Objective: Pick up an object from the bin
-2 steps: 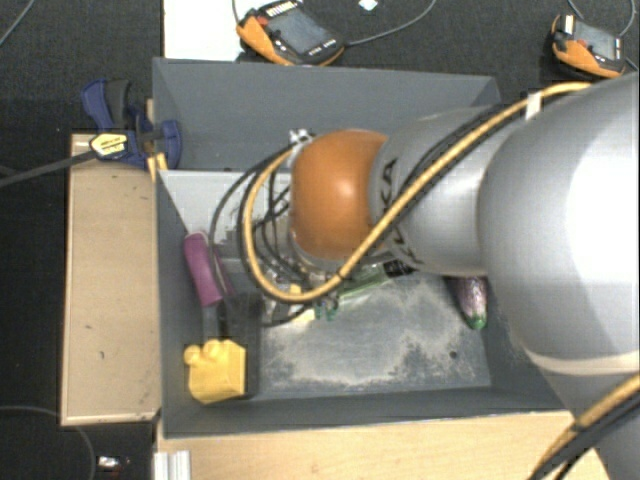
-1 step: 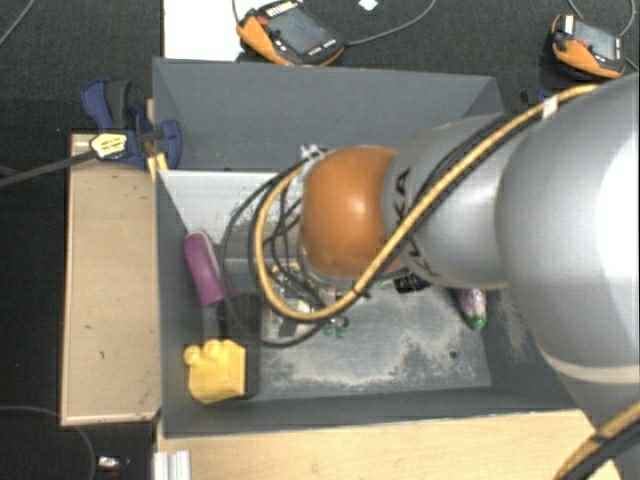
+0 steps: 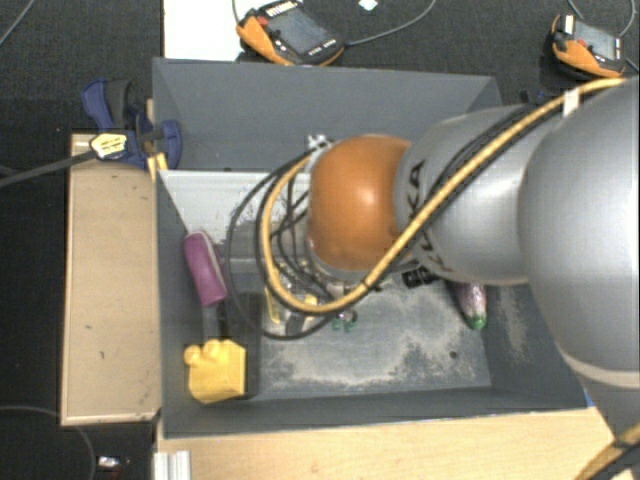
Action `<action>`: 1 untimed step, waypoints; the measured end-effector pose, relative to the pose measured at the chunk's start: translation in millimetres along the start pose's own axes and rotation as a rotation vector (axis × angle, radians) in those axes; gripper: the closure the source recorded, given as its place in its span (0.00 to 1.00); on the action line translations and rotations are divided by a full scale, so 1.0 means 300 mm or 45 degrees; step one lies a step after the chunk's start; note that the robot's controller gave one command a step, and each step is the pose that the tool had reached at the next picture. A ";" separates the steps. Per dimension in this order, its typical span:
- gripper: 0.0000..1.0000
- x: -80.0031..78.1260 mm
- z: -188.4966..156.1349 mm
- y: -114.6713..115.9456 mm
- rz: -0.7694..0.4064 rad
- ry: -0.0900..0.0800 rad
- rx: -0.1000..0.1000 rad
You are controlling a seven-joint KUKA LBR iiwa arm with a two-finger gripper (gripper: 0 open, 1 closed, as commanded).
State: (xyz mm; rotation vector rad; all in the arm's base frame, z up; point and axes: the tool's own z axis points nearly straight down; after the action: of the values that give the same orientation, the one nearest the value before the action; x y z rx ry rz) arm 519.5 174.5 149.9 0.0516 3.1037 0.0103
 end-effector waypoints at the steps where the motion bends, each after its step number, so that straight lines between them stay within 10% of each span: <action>1: 1.00 -0.004 0.053 0.029 -0.224 -0.015 -0.005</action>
Offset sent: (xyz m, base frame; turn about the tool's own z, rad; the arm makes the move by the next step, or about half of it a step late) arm 0.0052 -0.0039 0.0800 -0.0897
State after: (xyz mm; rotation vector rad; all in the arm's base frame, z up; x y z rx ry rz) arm 521.4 183.4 134.3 -0.2200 3.0838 0.0106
